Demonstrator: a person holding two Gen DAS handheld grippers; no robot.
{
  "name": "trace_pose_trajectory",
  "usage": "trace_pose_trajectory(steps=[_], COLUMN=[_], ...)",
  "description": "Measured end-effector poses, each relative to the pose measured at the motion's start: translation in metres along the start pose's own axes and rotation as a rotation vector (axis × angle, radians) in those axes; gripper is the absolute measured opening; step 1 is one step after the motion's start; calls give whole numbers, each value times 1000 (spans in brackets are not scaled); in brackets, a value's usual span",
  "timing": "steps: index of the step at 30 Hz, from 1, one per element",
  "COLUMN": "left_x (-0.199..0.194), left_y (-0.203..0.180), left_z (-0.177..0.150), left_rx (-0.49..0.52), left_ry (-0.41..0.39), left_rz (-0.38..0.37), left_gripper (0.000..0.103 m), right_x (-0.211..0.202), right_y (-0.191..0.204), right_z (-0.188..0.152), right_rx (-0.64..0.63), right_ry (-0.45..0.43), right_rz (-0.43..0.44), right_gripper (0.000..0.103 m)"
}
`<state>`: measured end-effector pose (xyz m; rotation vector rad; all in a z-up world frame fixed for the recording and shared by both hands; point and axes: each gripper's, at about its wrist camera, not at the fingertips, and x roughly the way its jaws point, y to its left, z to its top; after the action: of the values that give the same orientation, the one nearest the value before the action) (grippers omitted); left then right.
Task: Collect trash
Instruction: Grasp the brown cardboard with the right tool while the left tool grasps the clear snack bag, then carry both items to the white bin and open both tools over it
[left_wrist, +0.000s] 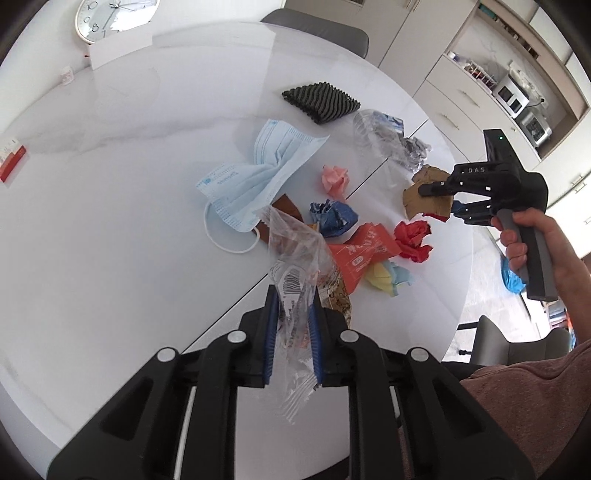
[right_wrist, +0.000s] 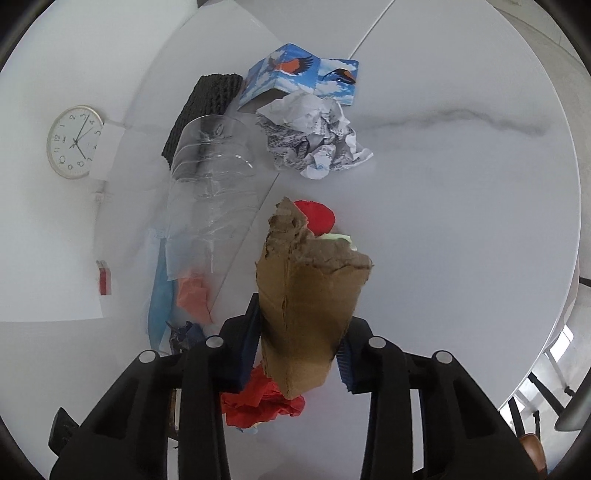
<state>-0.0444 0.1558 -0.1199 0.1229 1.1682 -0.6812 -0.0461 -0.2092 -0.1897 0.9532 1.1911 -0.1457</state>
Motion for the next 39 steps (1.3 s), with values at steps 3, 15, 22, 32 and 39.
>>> trace_pose_trajectory(steps=[3,15,22,32,39], left_x=[-6,13,62,161,204], left_y=[-15,-139,-252,-372,-392], left_z=[0,11,20,15,20], left_rx=[-3,100,235,357,341], left_ry=[-10,-14,19,144,193], left_rz=[-12,-67,-178,-257,-228], left_gripper=[16,16,16,16,28], right_x=[-6,-71,-122,-172,-179], right_y=[2,-25,-114,-213,-230], right_z=[-1,-10,-17,-19,-18], right_rx=[-45,-327,-366,-351,-341], right_ry=[4,18,-7,-31,-35], right_rz=[29,-29,-186,-340,-325], right_gripper=[34,34,34,34,34])
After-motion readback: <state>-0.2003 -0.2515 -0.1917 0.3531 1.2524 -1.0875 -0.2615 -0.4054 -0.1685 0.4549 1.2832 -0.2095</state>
